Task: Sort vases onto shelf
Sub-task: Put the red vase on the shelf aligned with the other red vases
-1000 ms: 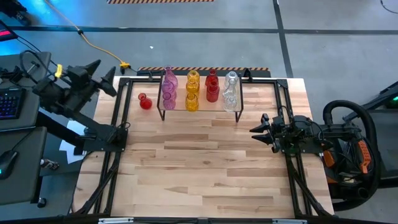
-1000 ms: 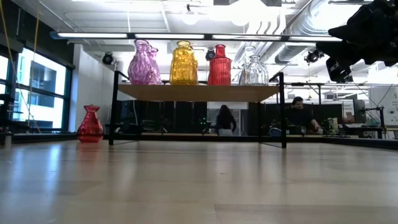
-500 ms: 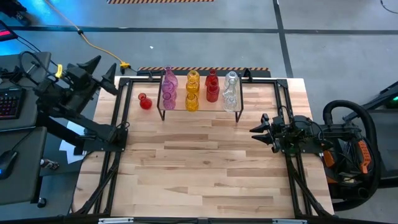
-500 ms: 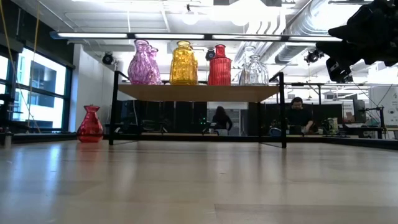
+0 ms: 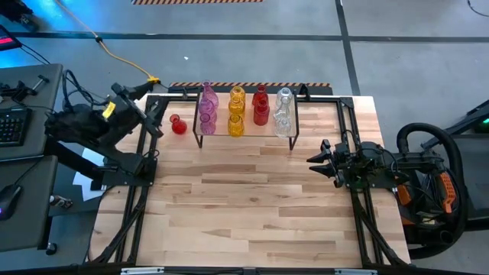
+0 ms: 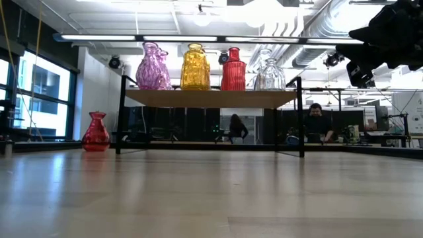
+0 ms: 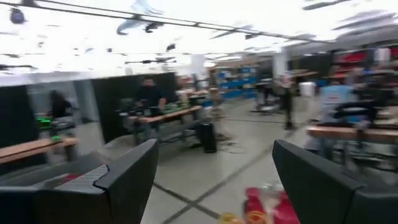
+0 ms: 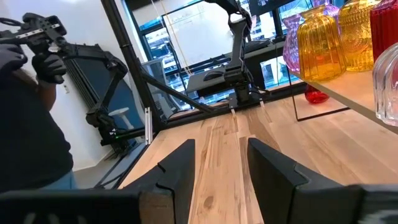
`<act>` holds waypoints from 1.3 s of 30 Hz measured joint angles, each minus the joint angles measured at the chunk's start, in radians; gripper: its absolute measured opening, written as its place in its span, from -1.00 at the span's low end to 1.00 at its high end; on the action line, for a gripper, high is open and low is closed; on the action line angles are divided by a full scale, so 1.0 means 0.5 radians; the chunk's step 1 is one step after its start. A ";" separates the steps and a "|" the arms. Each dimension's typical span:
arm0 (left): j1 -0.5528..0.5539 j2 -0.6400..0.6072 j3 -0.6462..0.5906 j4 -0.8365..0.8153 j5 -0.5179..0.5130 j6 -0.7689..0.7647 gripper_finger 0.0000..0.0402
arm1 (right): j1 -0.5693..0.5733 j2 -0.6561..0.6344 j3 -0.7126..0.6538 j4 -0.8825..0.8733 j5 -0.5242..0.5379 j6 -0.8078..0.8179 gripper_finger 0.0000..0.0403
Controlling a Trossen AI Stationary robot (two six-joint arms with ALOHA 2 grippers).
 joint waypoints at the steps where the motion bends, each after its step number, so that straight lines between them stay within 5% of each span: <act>1: 0.000 -0.001 0.032 -0.104 0.051 -0.084 0.53 | 0.000 0.000 0.000 0.000 0.000 0.000 -0.36; 9: 0.017 0.022 0.309 -1.208 0.797 -1.071 0.53 | 0.000 0.000 0.000 0.000 0.000 0.000 -0.36; 14: 0.106 0.088 0.412 -1.622 0.959 -1.712 0.53 | 0.000 0.000 0.000 0.000 0.000 0.000 -0.36; 21: 0.396 0.218 0.563 -2.171 1.121 -2.088 0.53 | 0.000 0.000 0.000 0.000 0.000 0.000 -0.36; 39: 1.503 0.540 0.665 -2.913 1.646 -1.838 0.53 | 0.000 0.000 0.000 0.000 0.000 0.000 -0.36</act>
